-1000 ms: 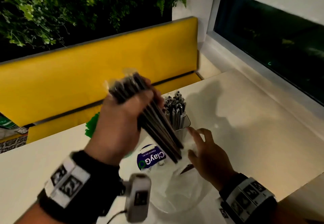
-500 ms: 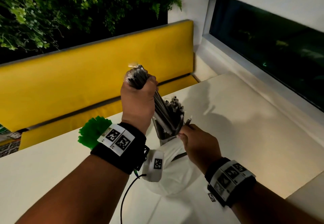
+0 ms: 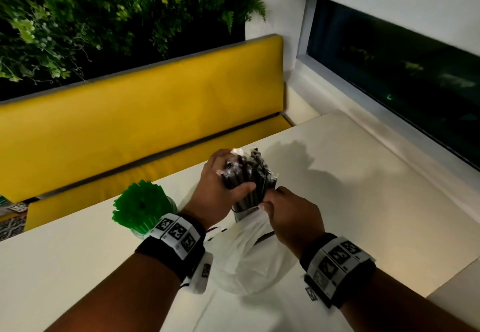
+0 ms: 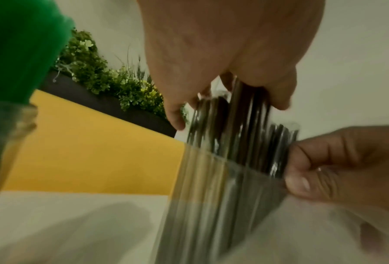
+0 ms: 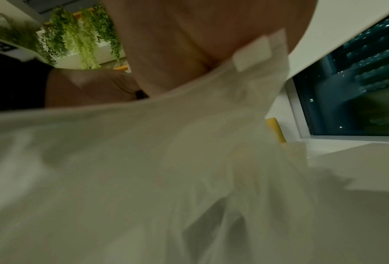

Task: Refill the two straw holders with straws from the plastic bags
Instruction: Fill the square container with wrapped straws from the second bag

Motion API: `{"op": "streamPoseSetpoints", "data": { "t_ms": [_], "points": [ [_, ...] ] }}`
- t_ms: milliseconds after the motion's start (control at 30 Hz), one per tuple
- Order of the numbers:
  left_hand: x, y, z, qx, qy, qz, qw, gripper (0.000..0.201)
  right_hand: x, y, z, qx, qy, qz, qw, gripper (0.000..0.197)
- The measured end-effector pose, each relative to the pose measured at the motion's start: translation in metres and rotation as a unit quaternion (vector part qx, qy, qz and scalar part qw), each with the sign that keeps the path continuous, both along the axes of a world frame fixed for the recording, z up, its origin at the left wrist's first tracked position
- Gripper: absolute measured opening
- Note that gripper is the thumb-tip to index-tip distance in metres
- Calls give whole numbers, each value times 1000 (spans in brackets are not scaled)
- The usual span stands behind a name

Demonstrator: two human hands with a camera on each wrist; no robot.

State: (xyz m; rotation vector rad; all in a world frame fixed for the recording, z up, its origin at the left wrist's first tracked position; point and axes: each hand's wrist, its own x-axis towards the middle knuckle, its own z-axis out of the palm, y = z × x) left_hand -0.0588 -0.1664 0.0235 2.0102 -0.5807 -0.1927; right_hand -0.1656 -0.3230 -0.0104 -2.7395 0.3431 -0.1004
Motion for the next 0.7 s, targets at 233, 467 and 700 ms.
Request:
{"op": "streamPoseSetpoints", "data": {
  "t_ms": [233,467,700],
  "points": [
    [-9,-16,99,112,-209,-40,971,92,3,0,-1,2,6,-2,1000,21],
    [-5,-50,12,477,-244,-151,831,62,1,3,-2,-51,-72,-4,996,33],
    [-10,-63,22,444,-248,-93,856,50,-2,3,-1,-24,-44,-10,999,23]
  ]
}}
